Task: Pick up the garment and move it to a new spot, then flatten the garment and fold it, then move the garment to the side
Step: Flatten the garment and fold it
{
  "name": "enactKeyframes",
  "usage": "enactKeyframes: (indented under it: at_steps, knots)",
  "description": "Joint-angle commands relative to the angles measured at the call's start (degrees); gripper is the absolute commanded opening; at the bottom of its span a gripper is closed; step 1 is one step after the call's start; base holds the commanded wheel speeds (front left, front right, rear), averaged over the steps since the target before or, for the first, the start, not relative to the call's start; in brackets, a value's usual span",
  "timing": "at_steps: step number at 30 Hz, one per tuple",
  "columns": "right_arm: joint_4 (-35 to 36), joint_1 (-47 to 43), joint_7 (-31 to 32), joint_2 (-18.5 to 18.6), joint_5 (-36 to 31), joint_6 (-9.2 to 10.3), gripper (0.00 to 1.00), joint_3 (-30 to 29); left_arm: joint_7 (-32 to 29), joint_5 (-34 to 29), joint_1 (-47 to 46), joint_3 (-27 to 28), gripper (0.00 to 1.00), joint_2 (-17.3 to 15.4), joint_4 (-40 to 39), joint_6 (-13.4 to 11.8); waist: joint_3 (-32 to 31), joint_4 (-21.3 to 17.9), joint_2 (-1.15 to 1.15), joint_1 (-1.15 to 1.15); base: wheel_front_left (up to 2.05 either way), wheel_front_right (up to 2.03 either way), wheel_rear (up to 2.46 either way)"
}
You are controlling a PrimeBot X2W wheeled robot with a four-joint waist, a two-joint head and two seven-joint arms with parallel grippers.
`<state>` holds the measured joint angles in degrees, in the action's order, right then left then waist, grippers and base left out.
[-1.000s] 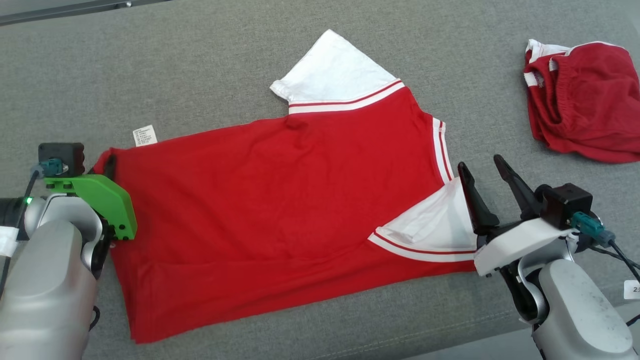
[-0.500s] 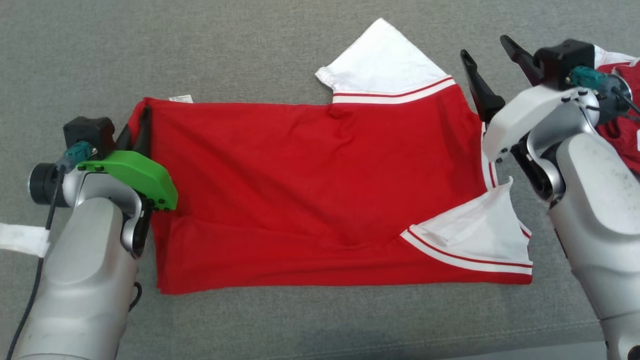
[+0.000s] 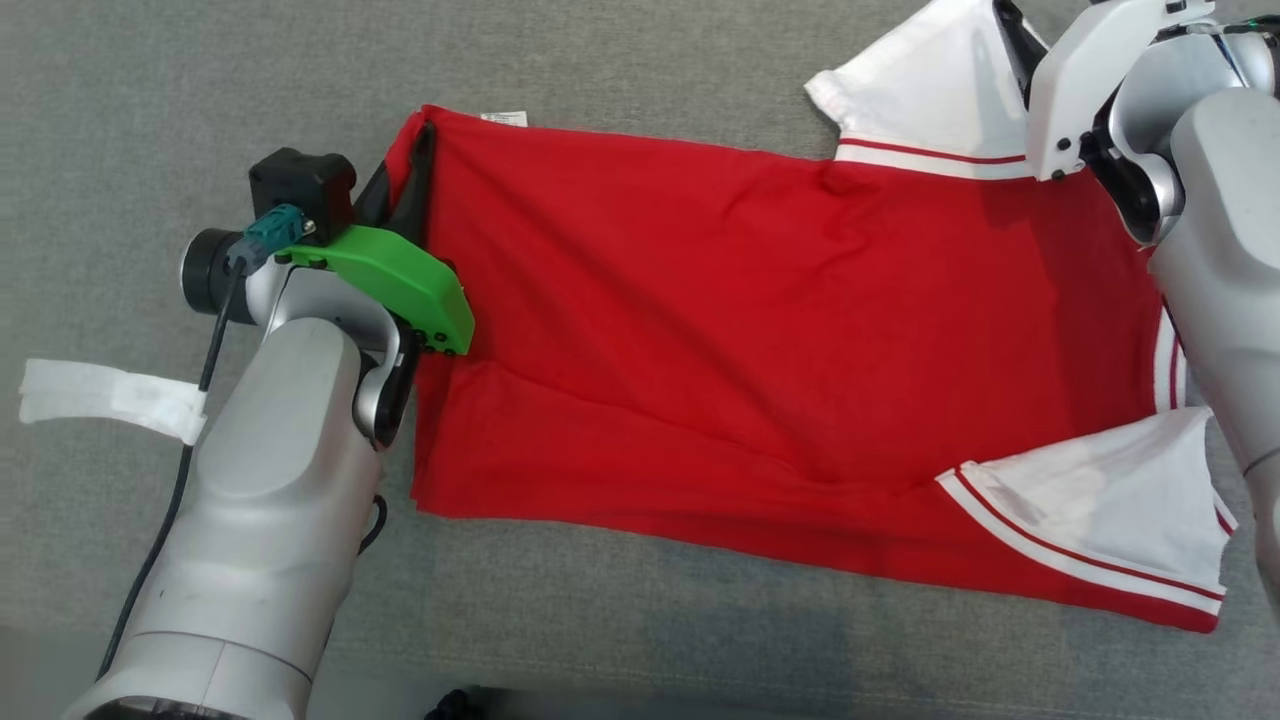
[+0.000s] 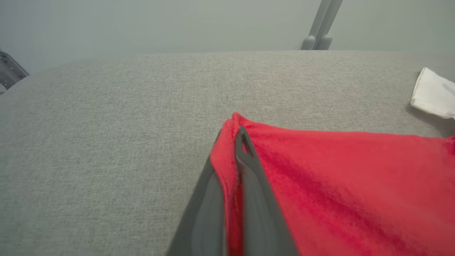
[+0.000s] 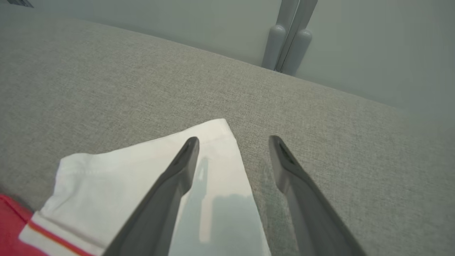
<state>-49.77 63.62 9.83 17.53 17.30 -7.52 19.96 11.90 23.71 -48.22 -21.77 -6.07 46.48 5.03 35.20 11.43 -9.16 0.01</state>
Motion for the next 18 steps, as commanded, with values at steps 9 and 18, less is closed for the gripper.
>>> enactKeyframes:
  at_steps: [9,18]
  knots:
    - [-11.4,6.1,-1.9,-0.1,-1.6,0.08,1.0,0.4,1.8,0.8,-2.9,-1.8,0.0,2.0,2.8,0.6,4.2,5.8,0.0,-0.01,0.0,0.0,0.0]
    - [-20.4,8.6,-3.1,-0.9,-4.2,0.09,0.26,0.2,2.7,1.5,-4.5,-3.3,0.0,2.6,5.5,0.9,4.6,5.6,0.0,-0.01,0.0,0.0,0.0]
